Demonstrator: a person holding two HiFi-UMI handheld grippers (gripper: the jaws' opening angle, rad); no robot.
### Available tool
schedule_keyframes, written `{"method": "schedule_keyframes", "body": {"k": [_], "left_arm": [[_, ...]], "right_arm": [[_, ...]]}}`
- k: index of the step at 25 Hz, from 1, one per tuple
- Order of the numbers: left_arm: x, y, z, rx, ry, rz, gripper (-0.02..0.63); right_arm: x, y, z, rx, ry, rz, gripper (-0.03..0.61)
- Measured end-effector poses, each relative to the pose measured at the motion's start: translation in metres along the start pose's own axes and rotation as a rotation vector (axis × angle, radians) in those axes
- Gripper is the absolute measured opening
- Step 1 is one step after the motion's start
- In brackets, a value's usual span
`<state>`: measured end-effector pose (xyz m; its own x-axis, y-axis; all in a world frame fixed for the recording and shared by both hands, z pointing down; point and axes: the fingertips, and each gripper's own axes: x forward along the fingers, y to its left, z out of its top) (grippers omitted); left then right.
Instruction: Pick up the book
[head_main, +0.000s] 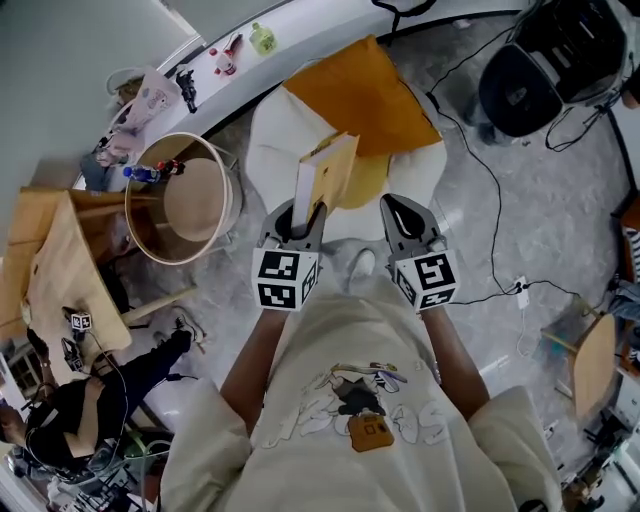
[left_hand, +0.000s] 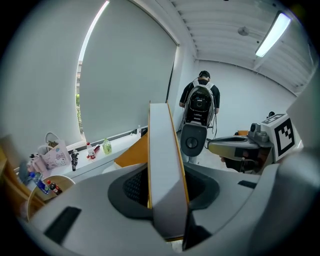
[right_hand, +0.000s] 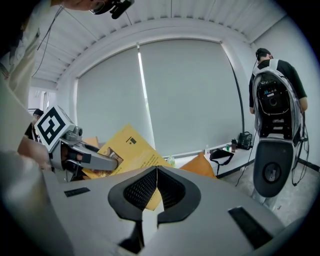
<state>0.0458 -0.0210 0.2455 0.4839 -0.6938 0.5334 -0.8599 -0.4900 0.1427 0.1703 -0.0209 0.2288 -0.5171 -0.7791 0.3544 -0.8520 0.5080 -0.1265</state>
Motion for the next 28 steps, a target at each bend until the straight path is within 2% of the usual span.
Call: {"method": "schedule_keyframes", "body": {"k": [13,18,22,28], "left_arm": [[-0.049,-0.039,0.033,0.038,-0.139,0.015,0.143],[-0.071,-0.06,0.037,0.027,-0.223,0.02,0.143],[-0.083,-0.082,0.041,0.041,-0.288,0.029,0.143],[-0.097,-0.106,0.051,0.037,-0.342,0.021,0.143]], "right_arm": [[-0.046,0.018,0.036,-0.063,-0.107,0.009,0.024],[-0.071,0.032,0.043,-0.035,-0.159,0.024,0.024],[-0.095,0.035,0.046,-0.063,-0.183,0.021,0.025],[-0.123,0.039,0.057,-0.021,-0.207,0.044,0.025]]}}
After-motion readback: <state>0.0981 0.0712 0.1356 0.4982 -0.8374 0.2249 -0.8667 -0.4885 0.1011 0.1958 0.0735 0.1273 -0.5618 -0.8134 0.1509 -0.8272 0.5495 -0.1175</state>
